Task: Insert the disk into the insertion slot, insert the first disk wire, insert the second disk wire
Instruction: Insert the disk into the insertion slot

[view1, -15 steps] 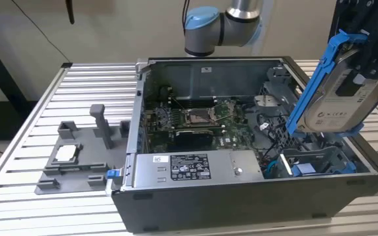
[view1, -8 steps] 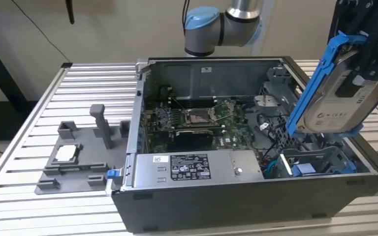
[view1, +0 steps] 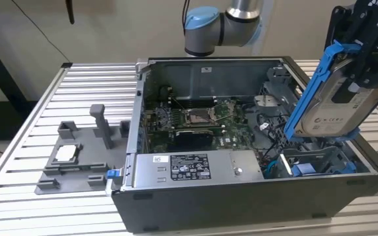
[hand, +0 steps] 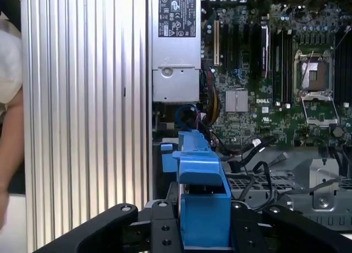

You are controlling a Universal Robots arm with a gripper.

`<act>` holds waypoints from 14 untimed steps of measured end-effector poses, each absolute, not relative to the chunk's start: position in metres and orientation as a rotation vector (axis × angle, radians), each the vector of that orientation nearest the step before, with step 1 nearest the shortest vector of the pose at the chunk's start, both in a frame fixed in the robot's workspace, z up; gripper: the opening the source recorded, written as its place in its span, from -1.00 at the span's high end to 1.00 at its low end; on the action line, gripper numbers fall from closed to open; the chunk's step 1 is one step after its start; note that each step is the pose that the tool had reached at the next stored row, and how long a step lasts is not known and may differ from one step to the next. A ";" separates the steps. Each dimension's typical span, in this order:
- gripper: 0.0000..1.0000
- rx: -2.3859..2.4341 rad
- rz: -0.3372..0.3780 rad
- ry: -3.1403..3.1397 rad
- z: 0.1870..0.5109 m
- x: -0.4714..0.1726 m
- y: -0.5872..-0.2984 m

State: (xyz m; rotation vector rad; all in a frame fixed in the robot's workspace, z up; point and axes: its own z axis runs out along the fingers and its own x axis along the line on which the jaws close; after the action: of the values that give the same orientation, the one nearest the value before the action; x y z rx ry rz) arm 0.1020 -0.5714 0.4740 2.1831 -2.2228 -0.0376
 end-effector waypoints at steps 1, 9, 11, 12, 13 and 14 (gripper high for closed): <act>0.35 2.186 -0.038 -2.224 0.473 0.102 -0.571; 0.35 2.206 -0.040 -2.224 0.465 0.106 -0.571; 0.35 2.207 -0.040 -2.223 0.462 0.109 -0.571; 0.35 2.207 -0.040 -2.222 0.461 0.110 -0.571; 0.35 2.207 -0.040 -2.222 0.460 0.111 -0.571; 0.35 2.207 -0.040 -2.222 0.458 0.111 -0.571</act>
State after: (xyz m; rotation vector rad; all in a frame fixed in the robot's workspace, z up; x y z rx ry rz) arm 0.1110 -0.5714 0.4580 2.2074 -2.2217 -0.0396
